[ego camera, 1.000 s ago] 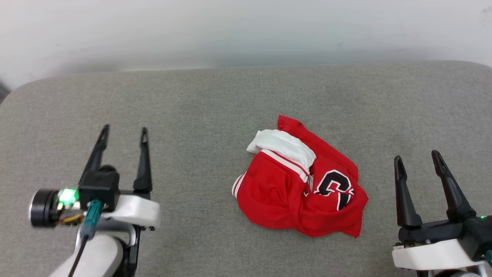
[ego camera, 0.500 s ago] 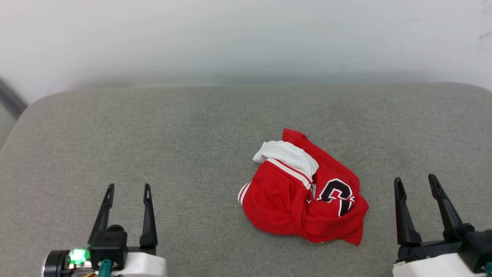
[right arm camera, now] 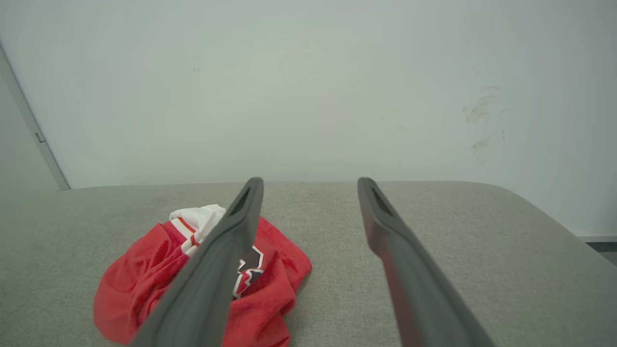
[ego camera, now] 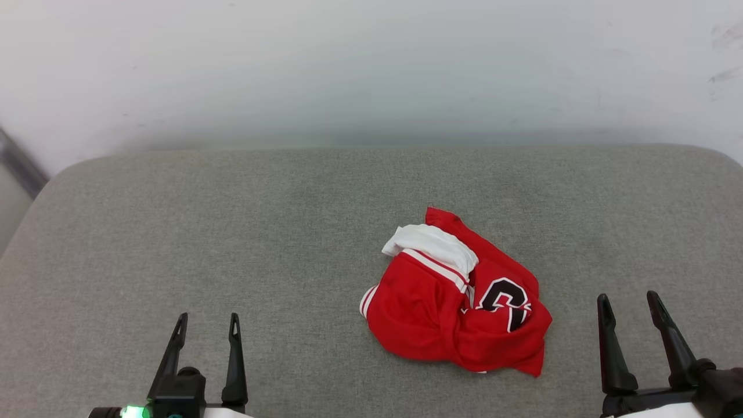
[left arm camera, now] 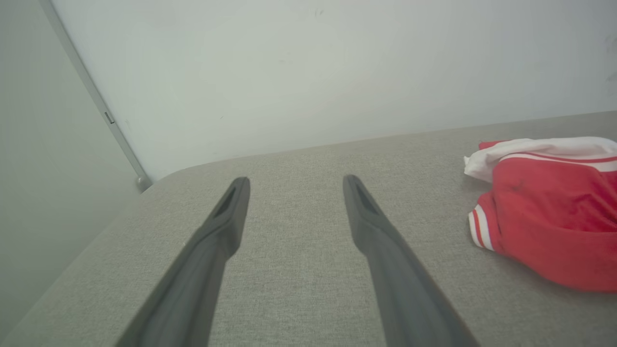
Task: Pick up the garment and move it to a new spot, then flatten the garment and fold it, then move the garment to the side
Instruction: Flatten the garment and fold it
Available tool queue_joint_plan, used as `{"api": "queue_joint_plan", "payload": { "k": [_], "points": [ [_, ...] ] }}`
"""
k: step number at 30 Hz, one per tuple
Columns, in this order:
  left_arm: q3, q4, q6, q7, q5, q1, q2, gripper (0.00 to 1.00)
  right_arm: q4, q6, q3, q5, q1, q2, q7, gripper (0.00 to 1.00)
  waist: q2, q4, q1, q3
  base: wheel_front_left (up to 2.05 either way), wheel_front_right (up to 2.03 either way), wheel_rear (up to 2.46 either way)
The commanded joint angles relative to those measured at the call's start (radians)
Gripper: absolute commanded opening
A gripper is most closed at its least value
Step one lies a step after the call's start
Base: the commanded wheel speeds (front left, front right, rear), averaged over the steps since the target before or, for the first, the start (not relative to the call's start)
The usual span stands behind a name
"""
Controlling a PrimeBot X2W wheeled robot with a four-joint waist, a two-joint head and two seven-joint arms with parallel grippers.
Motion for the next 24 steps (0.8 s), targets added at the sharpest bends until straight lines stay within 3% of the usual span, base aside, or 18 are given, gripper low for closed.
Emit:
{"api": "queue_joint_plan", "payload": {
  "k": [1, 16, 24],
  "points": [
    [0.011, 0.005, -0.011, -0.003, 0.011, 0.013, -0.011, 1.0, 0.003, -0.001, 0.0, 0.002, 0.017, 0.003, -0.002, 1.0, 0.0, 0.001, 0.0001, -0.003, 0.0, 0.0, 0.0],
    [0.087, 0.029, -0.089, -0.003, 0.067, 0.028, -0.068, 1.0, 0.008, -0.001, 0.009, 0.01, 0.013, 0.003, -0.002, 1.0, 0.0, 0.0, 0.0001, -0.01, 0.0, 0.0, 0.0],
    [0.094, 0.063, -0.168, -0.003, 0.091, -0.104, -0.033, 1.0, 0.0, -0.001, 0.013, -0.003, -0.006, 0.003, -0.002, 1.0, 0.0, -0.004, 0.0001, 0.012, 0.0, 0.0, 0.0]
  ]
}}
